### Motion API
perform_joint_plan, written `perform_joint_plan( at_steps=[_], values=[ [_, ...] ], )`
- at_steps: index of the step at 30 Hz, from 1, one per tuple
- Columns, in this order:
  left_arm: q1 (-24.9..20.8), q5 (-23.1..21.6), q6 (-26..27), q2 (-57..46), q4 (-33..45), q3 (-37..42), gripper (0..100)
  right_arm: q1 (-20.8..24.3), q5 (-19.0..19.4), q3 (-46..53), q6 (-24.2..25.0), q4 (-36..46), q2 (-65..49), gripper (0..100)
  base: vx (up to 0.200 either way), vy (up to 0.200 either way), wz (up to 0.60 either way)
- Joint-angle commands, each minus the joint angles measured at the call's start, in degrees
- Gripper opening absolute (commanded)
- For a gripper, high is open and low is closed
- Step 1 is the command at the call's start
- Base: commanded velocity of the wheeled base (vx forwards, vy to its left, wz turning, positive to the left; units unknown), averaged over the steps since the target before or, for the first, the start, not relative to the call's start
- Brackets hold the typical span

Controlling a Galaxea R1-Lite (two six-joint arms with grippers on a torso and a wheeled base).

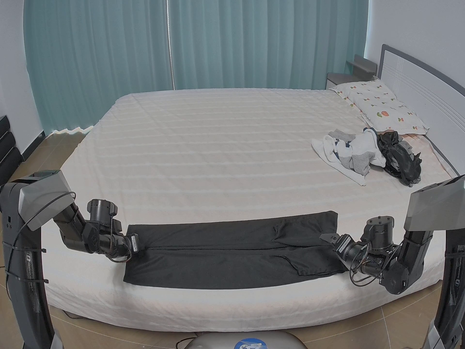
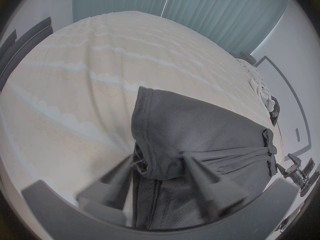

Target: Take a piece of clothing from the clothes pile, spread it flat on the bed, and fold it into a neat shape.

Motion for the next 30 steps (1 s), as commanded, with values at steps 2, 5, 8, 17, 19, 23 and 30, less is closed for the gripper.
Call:
perform_joint_plan(
  at_steps=[2,5,8,17,19,23,30],
  values=[
    [0.0,0.9,0.2,-0.8,-2.6,2.7,0,0.1,0.0,0.1,0.0,0.0,0.3,100,0.0,0.0,0.0],
    [0.0,3.0,0.5,-0.7,-6.2,4.2,0,0.1,0.0,0.2,0.0,0.0,0.3,100,0.0,0.0,0.0],
    [0.0,3.4,0.4,-0.8,-8.1,5.4,0,0.1,0.0,0.2,0.0,0.0,0.3,100,0.0,0.0,0.0],
    [0.0,3.5,-0.1,-0.9,-7.8,5.2,0,0.1,0.0,0.3,-0.1,0.0,0.3,100,0.0,0.0,0.0],
    [-0.1,3.6,-0.1,-0.9,-7.7,5.0,0,0.1,0.0,0.3,-0.1,0.0,0.3,100,0.0,0.0,0.0],
    [-0.1,3.6,-0.2,-1.0,-8.3,5.1,0,0.1,0.0,0.3,-0.1,0.0,0.3,100,0.0,0.0,0.0],
    [-0.2,3.8,-0.9,-0.7,-8.2,4.9,100,0.1,0.0,0.4,-0.1,0.0,0.3,100,0.0,0.0,0.0]
  ],
)
